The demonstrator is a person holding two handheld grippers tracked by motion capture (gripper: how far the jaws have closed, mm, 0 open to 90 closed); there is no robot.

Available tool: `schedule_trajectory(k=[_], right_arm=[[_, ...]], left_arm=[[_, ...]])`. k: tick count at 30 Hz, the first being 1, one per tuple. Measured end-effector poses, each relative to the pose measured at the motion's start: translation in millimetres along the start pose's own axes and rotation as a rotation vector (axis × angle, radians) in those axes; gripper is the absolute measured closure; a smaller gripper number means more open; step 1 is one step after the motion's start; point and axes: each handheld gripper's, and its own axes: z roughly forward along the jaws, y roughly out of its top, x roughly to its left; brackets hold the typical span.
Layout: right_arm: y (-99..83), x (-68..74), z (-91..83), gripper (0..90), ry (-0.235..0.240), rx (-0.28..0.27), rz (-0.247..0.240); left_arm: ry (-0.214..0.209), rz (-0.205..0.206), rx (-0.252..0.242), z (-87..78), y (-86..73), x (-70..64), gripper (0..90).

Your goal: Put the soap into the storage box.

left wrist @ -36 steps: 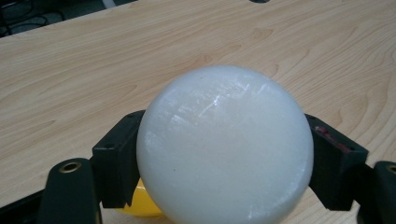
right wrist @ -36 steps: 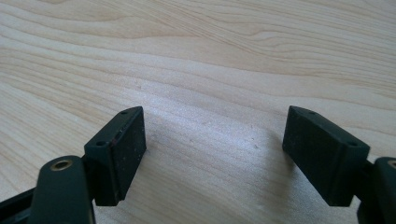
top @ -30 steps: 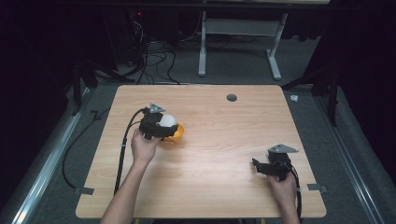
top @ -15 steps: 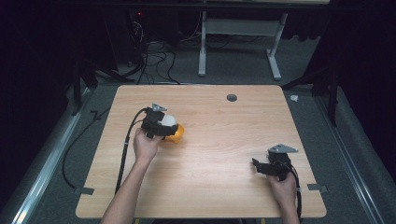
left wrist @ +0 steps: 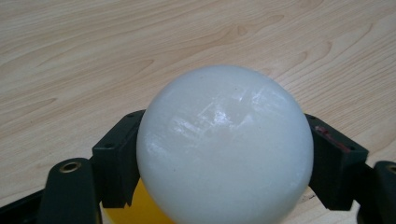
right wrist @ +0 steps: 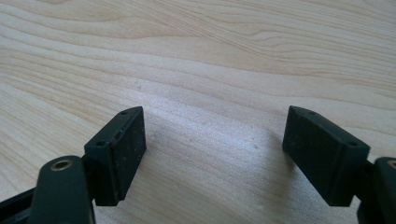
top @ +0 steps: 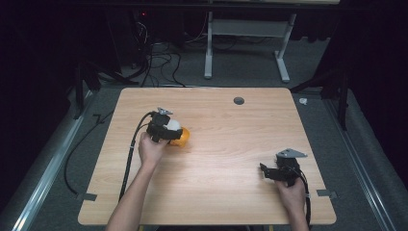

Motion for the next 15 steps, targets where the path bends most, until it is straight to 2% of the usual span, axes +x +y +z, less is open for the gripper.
schedule_trajectory(k=[15], right_arm=[[0.0, 0.0, -0.1, 22.2, 0.001, 0.000, 0.002]], left_arm=[[0.019, 0.001, 0.038, 13.4, -3.0, -1.7, 24.3]])
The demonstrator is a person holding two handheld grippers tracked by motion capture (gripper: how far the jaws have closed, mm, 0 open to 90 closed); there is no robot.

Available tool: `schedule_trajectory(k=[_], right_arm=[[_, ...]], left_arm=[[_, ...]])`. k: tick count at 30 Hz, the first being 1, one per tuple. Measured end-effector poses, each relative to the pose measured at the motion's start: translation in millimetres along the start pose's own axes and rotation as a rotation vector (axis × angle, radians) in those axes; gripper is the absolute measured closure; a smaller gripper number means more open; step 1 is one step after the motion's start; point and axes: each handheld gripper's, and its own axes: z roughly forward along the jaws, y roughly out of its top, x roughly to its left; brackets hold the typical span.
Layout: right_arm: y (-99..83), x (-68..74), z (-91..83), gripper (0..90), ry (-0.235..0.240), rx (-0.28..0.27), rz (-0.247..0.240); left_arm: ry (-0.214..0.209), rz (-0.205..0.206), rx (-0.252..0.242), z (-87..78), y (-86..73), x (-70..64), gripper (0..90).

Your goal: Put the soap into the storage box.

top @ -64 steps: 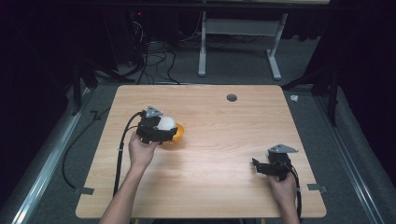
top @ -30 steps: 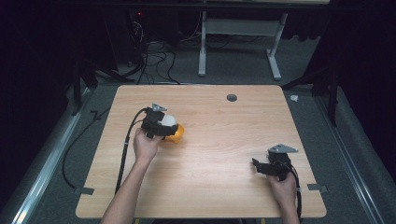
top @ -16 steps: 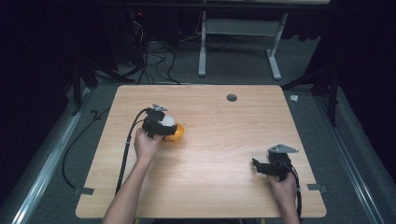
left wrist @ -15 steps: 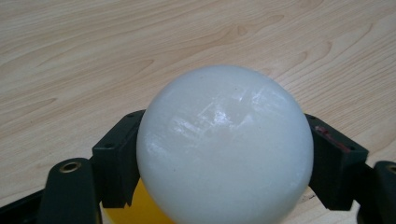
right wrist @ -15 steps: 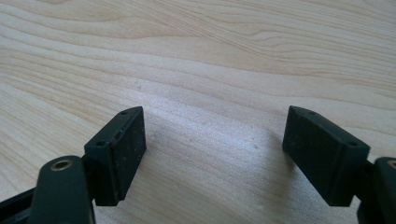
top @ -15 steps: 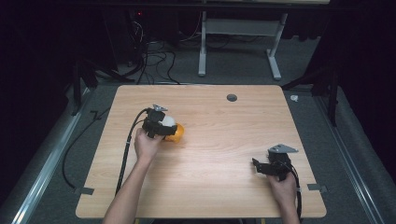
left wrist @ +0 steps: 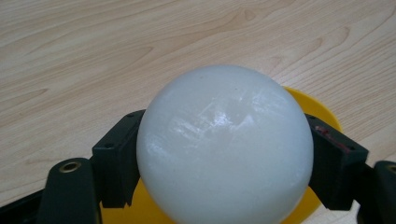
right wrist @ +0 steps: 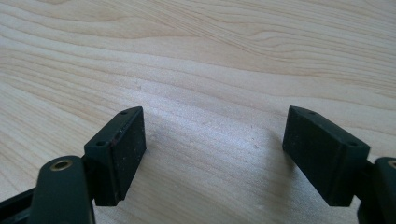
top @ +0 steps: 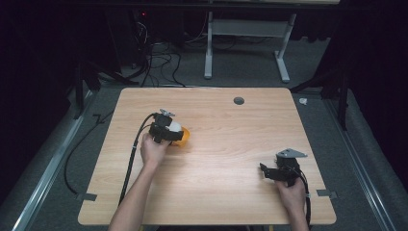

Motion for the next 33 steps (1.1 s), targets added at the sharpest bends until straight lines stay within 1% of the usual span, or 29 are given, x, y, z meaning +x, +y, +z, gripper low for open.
schedule_trajectory(k=[7, 13, 18, 19, 22, 26, 29, 33], right_arm=[[0.0, 0.0, 0.0, 22.2, 0.000, 0.000, 0.000], [0.0, -0.2, 0.0, 22.3, 0.001, 0.000, 0.001], [0.0, -0.1, 0.0, 22.2, 0.001, 0.000, 0.001], [0.0, -0.1, 0.0, 22.2, 0.000, 0.000, 0.001], [0.0, 0.0, 0.0, 22.2, 0.000, 0.000, 0.001], [0.0, 0.0, 0.0, 22.2, 0.000, 0.000, -0.002], [0.0, 0.0, 0.1, 22.2, -0.001, 0.000, -0.002], [0.0, 0.0, 0.1, 22.3, -0.001, 0.000, -0.002]], left_arm=[[0.008, 0.003, 0.017, 4.5, -1.4, -0.8, 24.2], [0.001, -0.008, 0.030, 8.3, -5.1, -0.2, 24.2], [0.006, -0.018, 0.035, 10.8, -9.6, -0.6, 24.2], [0.007, -0.013, 0.039, 10.8, -10.1, -0.2, 24.2], [0.012, -0.015, 0.035, 11.0, -11.5, -0.4, 24.1], [0.014, -0.010, 0.017, 7.6, -11.1, -0.9, 23.9], [0.020, -0.002, -0.016, 0.9, -9.2, -1.8, 23.9], [0.014, -0.012, -0.055, -6.9, -7.9, 0.1, 23.4]])
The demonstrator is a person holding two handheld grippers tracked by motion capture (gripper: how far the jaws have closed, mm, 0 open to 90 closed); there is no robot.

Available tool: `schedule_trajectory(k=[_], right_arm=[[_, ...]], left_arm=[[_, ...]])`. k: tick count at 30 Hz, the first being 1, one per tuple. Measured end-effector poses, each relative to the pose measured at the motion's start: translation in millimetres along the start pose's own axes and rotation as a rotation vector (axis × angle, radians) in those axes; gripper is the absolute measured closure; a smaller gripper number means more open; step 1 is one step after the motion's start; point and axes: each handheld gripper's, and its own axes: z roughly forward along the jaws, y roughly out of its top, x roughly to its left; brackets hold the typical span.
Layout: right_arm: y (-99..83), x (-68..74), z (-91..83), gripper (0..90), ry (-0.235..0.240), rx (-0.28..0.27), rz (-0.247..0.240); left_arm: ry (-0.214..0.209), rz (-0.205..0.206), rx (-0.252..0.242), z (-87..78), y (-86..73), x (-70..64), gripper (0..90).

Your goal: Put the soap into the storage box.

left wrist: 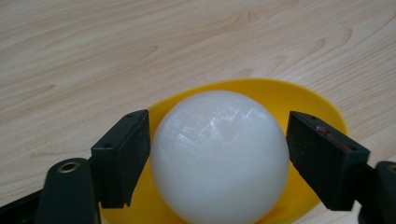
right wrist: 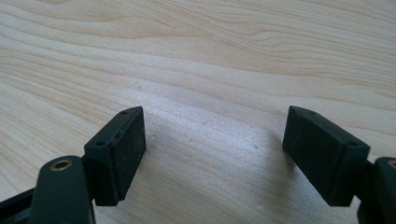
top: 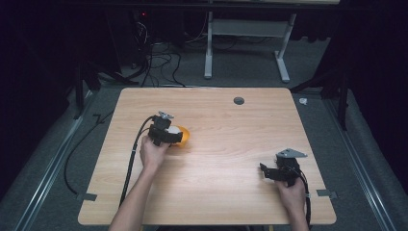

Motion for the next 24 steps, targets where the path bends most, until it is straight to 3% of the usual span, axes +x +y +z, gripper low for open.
schedule_trajectory(k=[7, 24], right_arm=[[0.0, 0.0, 0.0, 22.3, 0.000, 0.000, 0.000], [0.0, 0.1, 0.0, 22.3, 0.000, 0.000, 0.000]], left_arm=[[-0.005, -0.004, -0.044, -11.6, 2.4, 2.0, 24.3], [-0.005, 0.015, -0.063, -26.2, -1.0, 2.9, 24.4]])
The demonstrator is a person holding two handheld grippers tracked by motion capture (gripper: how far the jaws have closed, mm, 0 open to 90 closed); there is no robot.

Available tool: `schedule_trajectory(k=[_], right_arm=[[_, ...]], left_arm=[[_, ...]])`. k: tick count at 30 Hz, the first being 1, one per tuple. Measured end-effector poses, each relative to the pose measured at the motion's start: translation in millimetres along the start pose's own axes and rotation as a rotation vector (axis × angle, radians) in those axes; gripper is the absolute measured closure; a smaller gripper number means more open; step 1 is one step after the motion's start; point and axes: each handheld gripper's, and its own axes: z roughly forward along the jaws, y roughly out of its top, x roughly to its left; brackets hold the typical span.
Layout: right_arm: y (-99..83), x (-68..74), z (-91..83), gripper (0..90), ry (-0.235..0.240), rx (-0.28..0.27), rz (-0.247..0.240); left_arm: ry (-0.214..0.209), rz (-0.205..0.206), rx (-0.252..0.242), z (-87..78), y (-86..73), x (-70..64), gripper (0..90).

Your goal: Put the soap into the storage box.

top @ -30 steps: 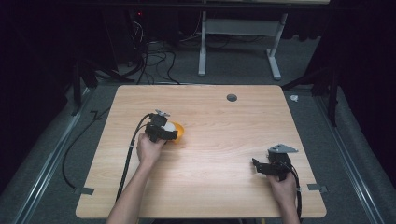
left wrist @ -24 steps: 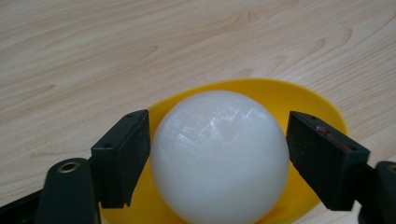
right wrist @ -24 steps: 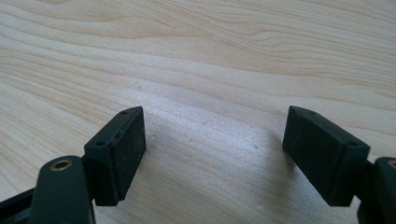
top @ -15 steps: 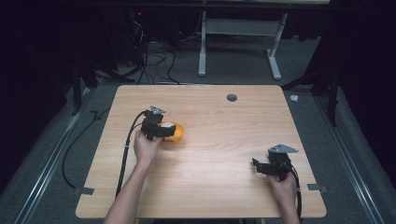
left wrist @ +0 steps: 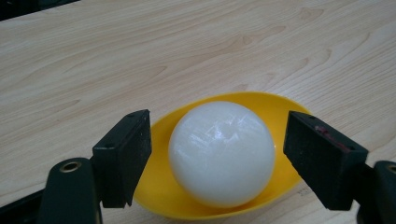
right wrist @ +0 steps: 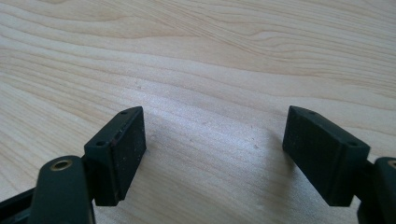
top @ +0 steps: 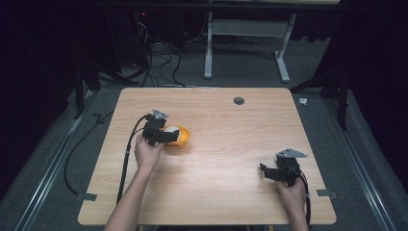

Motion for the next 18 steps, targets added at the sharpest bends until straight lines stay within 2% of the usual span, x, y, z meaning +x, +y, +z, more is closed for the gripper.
schedule_trajectory(k=[2, 18], right_arm=[[0.0, 0.0, 0.0, 22.2, 0.000, 0.000, 0.000], [0.0, -0.1, 0.1, 22.2, 0.000, -0.001, -0.004]], left_arm=[[-0.010, -0.011, -0.010, -2.6, -0.7, 1.3, 24.5], [-0.013, -0.028, -0.045, -19.3, -6.7, 6.9, 24.5]])
